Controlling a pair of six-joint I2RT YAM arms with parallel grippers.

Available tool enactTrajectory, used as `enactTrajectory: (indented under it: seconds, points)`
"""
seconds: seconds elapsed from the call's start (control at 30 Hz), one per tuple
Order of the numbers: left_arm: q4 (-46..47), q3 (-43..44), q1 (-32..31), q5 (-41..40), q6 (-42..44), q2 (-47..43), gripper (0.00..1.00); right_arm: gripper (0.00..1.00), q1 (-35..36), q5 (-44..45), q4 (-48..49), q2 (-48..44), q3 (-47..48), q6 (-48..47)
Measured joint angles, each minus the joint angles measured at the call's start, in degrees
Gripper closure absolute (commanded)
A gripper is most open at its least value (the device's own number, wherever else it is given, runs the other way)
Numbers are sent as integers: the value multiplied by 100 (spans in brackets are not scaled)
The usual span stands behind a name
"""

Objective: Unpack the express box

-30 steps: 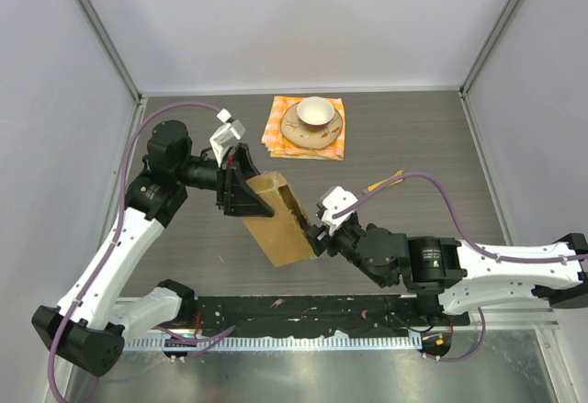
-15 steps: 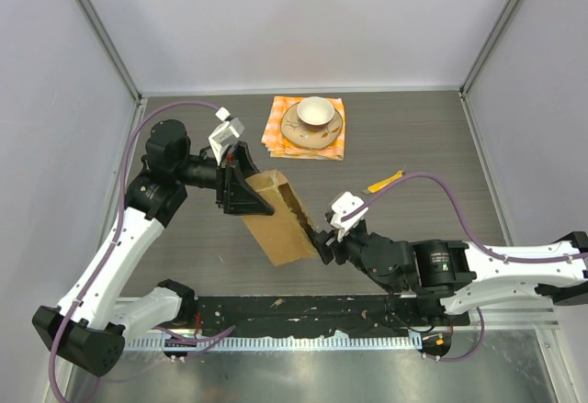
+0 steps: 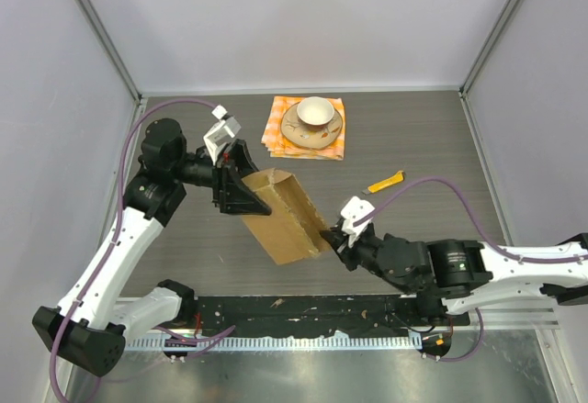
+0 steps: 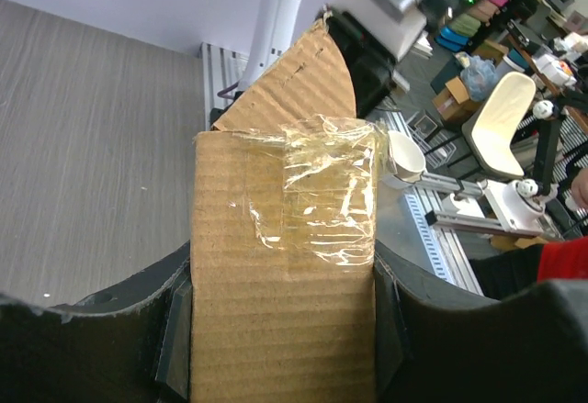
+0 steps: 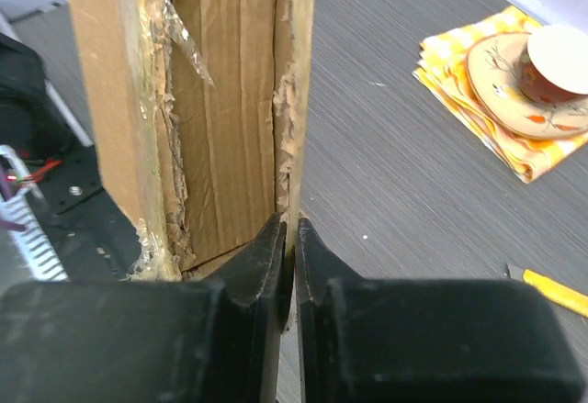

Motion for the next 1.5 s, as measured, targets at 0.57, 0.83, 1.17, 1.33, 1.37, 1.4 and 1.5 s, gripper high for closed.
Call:
enactTrajectory:
  seconds: [0.57,0.83,1.17,1.33,1.37,1.4,1.5]
  points:
    - [470,-122,-251,579,262,-63,0,99,4,-717,-828,-289,839,-361]
    - [483,-369,-114,612,258,44,0,99,2,105,-920,245,1019,-944]
    - [2398,-1377,1421,643,-1416,341,0,99,-964,612,-896,1526,896,-1803]
    - [2935,-1950,1939,632,-1915,621,0,99,-1182,625,-804,1652,612,-2120]
    - [2997,-1963,1950,640,-1963,675,0,99,-1185,629,-741,1716,581,-2173]
    - [3088,-1956,1961,645,-2004,730,0,99,-1185,649,-688,1816,549,-2232]
    - [3298,-1875,2013,658,-2166,944,0,99,-1187,595,-605,2079,476,-2312]
